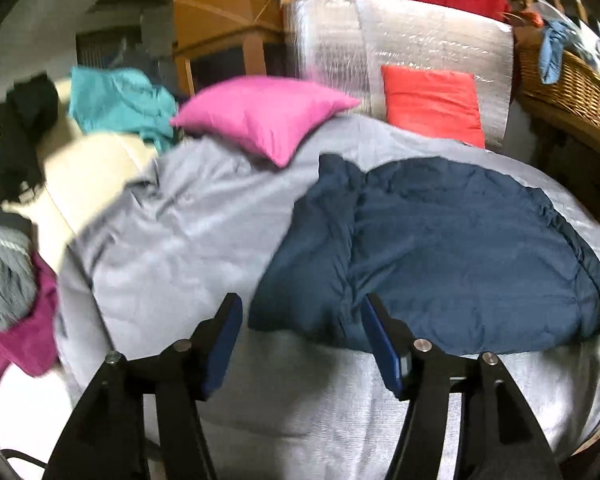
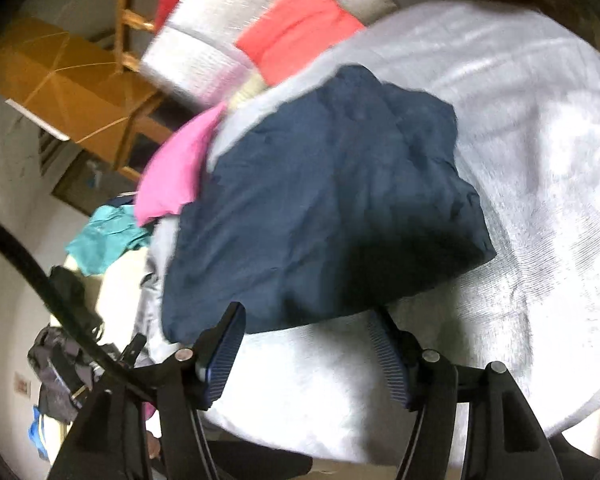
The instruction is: Fold large clothes
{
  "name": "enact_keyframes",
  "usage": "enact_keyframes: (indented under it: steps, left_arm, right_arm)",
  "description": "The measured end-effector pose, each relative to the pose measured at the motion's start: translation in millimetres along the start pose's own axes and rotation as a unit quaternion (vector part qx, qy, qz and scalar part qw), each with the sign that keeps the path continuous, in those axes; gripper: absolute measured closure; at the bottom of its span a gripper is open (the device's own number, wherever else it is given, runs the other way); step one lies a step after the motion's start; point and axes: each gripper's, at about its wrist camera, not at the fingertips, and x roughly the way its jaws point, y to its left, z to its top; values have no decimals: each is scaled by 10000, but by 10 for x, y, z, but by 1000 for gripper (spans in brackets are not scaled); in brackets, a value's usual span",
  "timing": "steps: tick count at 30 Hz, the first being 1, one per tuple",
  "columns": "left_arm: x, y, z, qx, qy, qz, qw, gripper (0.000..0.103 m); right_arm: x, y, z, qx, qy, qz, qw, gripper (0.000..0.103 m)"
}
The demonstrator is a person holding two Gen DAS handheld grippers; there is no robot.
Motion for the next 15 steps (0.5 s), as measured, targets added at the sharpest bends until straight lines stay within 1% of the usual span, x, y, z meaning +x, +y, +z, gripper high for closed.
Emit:
enact_keyframes:
  steps: [3, 4, 6, 9, 11, 13, 15]
  left_arm:
    - [-107, -7, 74, 28, -156, -2, 9999, 39]
    - [-127, -11, 98, 28, -180, -8, 9998, 38]
    - [-163, -20, 157, 33, -254, -45, 9997, 38]
    - [-170, -60, 219, 65, -344, -10, 9994, 38]
    - [-113, -99, 263, 82, -342, 23, 9994, 38]
    - [-33, -124, 288, 95, -292, 54, 9995, 38]
    - [85, -152, 302, 114, -222, 101, 9996, 38]
  right_arm:
    - [-62, 145, 102, -207, -235, -152, 9994, 36]
    - [-112, 132, 113, -270, -272, -227, 9990, 36]
    - [-63, 218, 218, -406, -353, -472, 9974, 36]
    - [88, 297, 361, -585, -359, -733, 9949, 37]
    - [205, 283, 417, -618, -266, -870, 9939, 37]
    - [406, 232, 470, -584, -119, -968, 9935, 37]
    - [618, 125, 489, -496, 142, -1160, 9919, 36]
